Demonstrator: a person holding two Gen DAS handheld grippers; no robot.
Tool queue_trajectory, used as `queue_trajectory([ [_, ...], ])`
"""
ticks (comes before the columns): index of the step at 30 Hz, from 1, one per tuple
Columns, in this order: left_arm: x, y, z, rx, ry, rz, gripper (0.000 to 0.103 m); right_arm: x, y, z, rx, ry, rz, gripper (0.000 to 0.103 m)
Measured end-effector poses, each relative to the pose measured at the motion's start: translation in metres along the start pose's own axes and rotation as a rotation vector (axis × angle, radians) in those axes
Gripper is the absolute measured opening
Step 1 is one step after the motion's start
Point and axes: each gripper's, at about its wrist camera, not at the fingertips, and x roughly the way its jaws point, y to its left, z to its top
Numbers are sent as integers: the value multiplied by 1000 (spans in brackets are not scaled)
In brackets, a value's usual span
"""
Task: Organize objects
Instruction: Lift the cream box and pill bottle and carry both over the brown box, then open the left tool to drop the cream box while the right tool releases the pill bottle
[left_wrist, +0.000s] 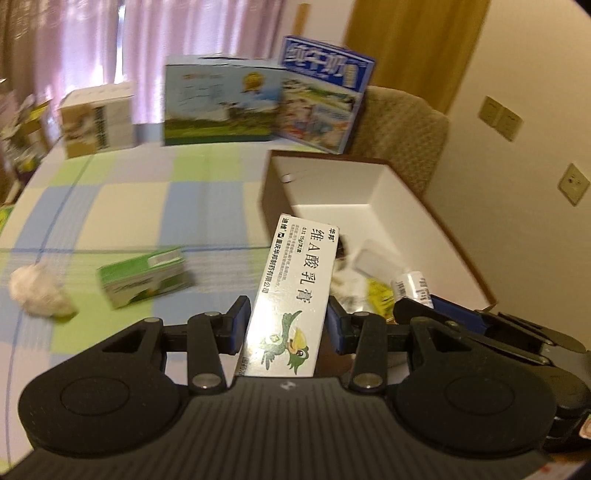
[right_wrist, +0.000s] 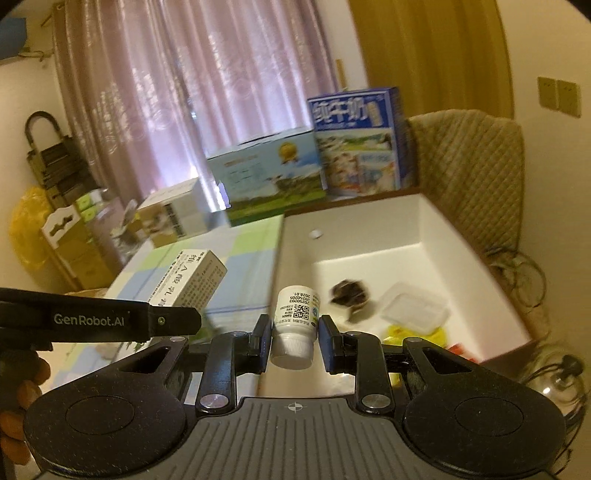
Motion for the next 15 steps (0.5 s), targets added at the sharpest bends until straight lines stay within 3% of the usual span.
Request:
queue_trajectory([
  [7, 32, -44, 20, 47, 24, -49, 38, 5, -37, 12, -26, -11, -47, 24],
  [15, 76, -74, 46, 100, 52, -51, 38, 34, -80, 29, -10, 16, -53, 24],
])
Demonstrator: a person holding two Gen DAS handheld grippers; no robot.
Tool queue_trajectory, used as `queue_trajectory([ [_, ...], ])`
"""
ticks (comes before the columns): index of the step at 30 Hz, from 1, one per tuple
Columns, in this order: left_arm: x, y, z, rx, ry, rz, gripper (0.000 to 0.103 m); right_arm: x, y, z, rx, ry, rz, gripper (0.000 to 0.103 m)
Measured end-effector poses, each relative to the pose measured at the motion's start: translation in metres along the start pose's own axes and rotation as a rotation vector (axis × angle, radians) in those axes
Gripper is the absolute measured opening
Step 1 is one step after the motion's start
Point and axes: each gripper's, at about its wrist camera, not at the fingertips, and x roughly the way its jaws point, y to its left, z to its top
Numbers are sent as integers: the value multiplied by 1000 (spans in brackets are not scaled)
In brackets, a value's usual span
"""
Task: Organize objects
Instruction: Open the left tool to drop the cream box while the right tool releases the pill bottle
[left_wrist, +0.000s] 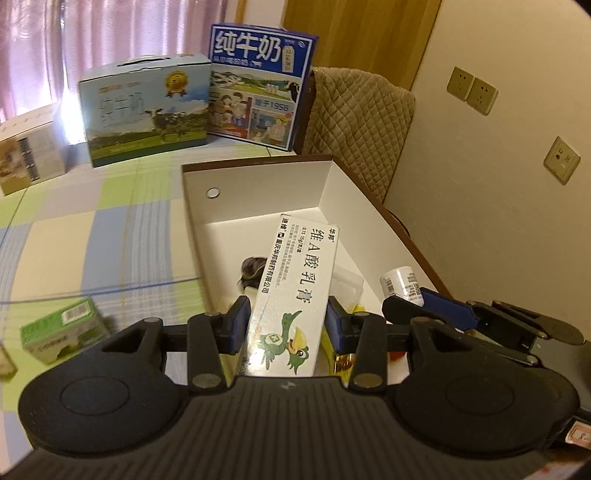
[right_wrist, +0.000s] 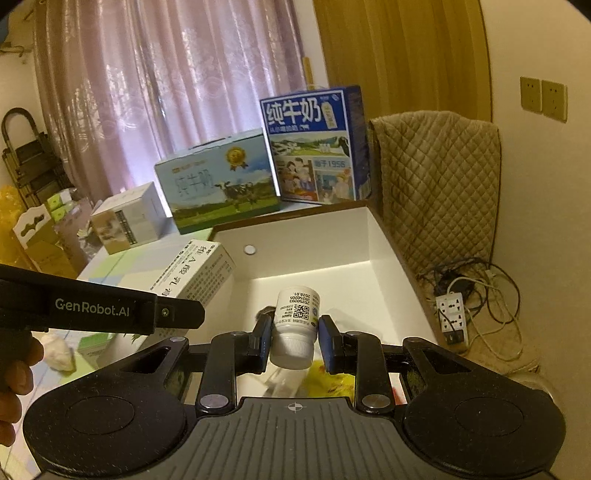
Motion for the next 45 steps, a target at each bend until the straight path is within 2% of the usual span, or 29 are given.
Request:
queue_trajectory([
  [10, 72, -3, 43, 27, 47, 47, 38, 74, -32, 34, -10, 77, 6, 24],
  [22, 148, 11, 76, 39, 135, 78, 38, 151, -52, 51, 23, 191, -49, 24],
  [26, 163, 10, 81, 77, 141, 97, 38, 163, -54, 53, 34, 203, -63, 24],
  [34, 183, 15, 80, 77, 165, 95, 38, 170, -56, 54, 45, 206, -70, 24],
  [38, 185, 15, 77, 103, 154, 106, 47, 172, -55, 55, 42, 204, -72, 24],
  [45, 185, 17, 77, 109, 154, 106, 49, 170, -56, 58, 53, 174, -85, 24],
])
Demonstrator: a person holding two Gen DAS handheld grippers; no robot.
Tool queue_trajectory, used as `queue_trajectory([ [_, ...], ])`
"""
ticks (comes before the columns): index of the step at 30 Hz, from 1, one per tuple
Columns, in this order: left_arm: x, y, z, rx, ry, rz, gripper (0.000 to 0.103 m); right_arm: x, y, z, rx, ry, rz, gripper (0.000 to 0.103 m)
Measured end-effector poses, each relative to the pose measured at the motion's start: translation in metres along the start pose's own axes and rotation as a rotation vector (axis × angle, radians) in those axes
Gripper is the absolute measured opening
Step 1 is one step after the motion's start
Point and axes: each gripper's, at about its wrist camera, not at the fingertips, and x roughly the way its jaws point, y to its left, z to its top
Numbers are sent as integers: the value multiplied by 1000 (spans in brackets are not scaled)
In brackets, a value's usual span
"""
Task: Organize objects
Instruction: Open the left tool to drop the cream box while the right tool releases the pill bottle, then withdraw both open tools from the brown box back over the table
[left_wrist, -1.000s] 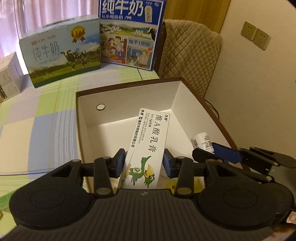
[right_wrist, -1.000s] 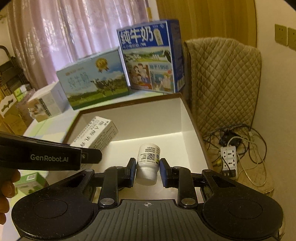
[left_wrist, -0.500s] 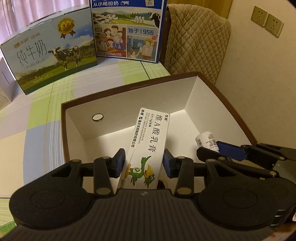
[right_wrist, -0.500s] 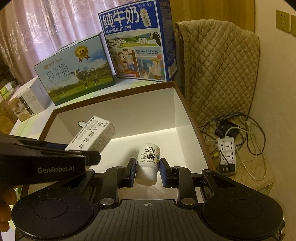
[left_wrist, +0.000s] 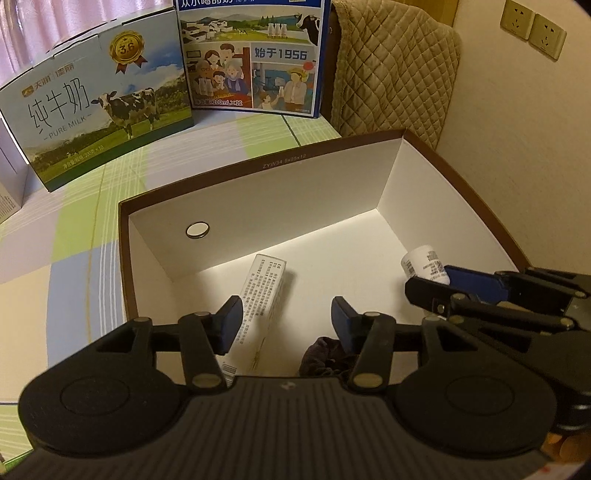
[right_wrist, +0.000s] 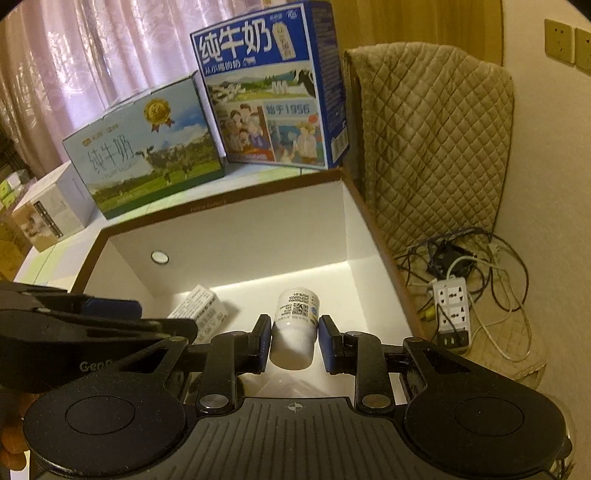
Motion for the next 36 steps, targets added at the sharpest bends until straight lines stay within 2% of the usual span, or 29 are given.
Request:
queue_trajectory([
  [7, -6, 2, -2, 2, -9, -7, 56, -9, -3, 4, 18, -25, -5, 27],
  [15, -23, 0, -9, 21, -32, -37, 61, -37, -7, -8, 50, -36, 34, 33],
  [29, -87, 7, -47, 4, -88, -135, 66, -121, -12, -41, 137, -85, 89, 43],
  [33, -113, 10, -60, -11, -115, -162, 72, -146, -3, -54, 110, -102, 76, 47],
  [36, -133, 10, -70, -11, -133, -175, 72, -163, 8, -63, 73, -116, 67, 49],
])
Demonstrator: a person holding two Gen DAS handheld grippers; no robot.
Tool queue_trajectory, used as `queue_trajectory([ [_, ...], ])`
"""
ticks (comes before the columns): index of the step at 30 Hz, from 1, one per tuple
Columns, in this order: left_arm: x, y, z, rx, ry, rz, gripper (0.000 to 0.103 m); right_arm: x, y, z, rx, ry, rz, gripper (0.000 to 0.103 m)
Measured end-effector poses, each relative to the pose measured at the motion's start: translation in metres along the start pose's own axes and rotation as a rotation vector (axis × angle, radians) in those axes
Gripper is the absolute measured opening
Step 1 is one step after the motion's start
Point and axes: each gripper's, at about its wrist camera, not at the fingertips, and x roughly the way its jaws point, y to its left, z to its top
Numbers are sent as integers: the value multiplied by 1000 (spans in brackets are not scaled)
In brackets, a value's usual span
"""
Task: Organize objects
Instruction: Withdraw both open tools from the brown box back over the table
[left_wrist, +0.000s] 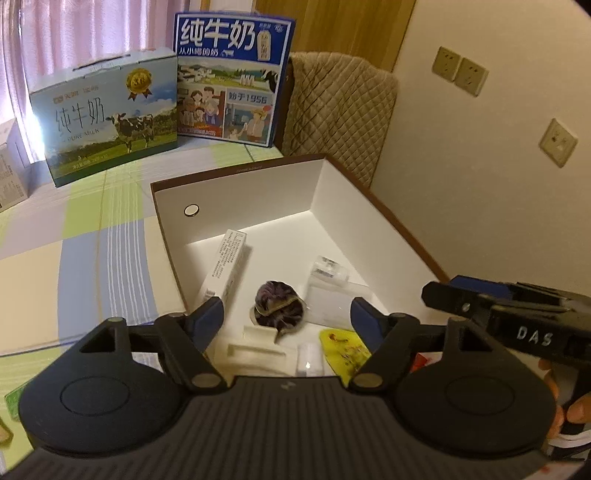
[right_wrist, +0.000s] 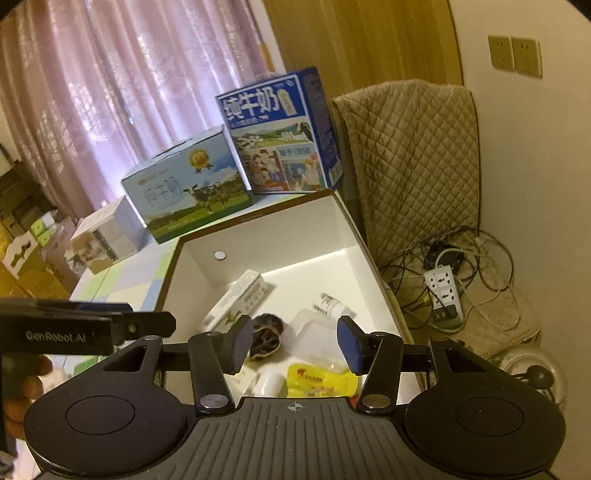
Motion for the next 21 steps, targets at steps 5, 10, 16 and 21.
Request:
queue_trajectory([
  [5, -34, -9, -17, 21, -31, 7, 75, -27, 21, -15, -40, -14, -1, 51],
  [10, -65, -4, -35, -9, -50, 6, 77, -52, 40, -27, -37, -34, 10, 55],
  [16, -104, 11, -61, -55, -65, 52, 78, -70, 69, -47, -34, -33, 38, 57],
  [21, -135, 29, -84, -74, -87, 126, 79, -74, 97, -64, -18, -7, 105, 58],
])
